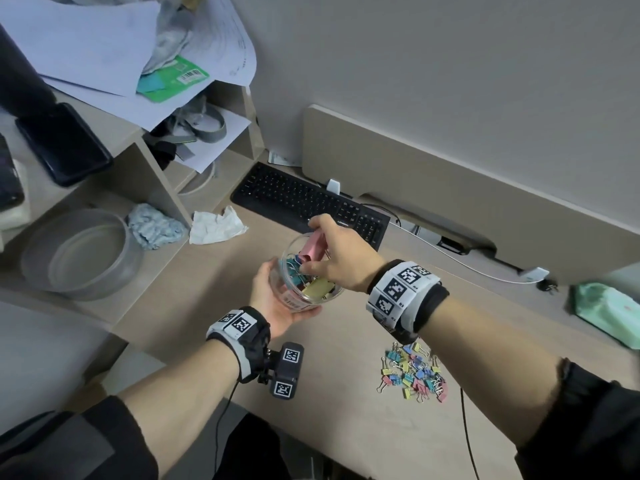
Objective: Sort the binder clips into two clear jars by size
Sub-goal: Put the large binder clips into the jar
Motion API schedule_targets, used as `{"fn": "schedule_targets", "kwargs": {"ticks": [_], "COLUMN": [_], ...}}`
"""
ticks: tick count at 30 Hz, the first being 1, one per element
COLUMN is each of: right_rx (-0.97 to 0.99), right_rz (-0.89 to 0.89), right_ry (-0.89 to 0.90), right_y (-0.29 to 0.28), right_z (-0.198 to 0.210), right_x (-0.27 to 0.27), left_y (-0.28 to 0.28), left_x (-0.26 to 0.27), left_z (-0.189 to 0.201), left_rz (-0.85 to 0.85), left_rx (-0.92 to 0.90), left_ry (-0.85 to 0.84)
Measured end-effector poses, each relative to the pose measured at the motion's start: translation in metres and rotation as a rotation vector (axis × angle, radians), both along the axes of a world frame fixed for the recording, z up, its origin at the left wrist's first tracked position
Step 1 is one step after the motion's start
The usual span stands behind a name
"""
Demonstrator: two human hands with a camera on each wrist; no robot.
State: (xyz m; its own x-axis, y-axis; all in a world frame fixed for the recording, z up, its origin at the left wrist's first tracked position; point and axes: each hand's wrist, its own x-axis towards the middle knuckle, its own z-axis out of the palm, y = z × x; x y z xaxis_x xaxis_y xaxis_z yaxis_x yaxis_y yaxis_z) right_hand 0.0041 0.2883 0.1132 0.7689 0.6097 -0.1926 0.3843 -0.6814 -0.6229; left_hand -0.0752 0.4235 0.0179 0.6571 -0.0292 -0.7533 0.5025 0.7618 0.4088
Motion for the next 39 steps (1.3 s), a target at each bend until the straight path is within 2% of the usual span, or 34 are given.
{"fn": "schedule_targets", "kwargs": {"ticks": [4,9,12,15,20,26,28,33,36,39], "right_rx": [-0.051,0.001,0.053,0.0,-0.07,-0.054,-0.003,0.063,-0.022,-0.177], "right_rz": [0.098,0.067,0.02,0.007,0.101,0.134,0.072,-0.286,-0.497,-0.629], "right_ry": [-0.154,-0.233,-0.183,-0.147,-0.059,-0.088,-0.112,-0.169,-0.103,0.032], "right_y": [0.004,0.003,0.0,-0.006,-0.024,-0.049,-0.061,-0.124,-0.185,-0.246], "right_z": [-0.003,-0.007,-0.01,-0.016,-0.025,-0.026,-0.026,-0.03,-0.053,-0.083], "right_x": [-0.006,-0.005,-0.002,0.002,0.006,0.009,0.01,0.018,0.019,0.012], "left_y": [0.0,-0.001,-0.003,-0.006,-0.014,-0.026,-0.033,-0.061,-0.086,-0.113], "left_x": [0.0,0.005,0.009,0.013,0.022,0.031,0.035,0.047,0.051,0.052], "left_z": [0.0,0.001,0.0,-0.002,-0.003,-0.008,-0.009,-0.02,-0.027,-0.033], "left_rz": [-0.026,-0.049,-0.055,-0.068,-0.112,-0.17,-0.194,-0.233,-0.275,-0.331], "left_rx": [-0.006,-0.008,-0.007,0.0,0.023,0.024,0.016,0.015,0.019,0.028], "left_ry": [-0.021,-0.021,-0.02,-0.018,-0.029,-0.015,-0.011,0.059,0.085,0.087]}}
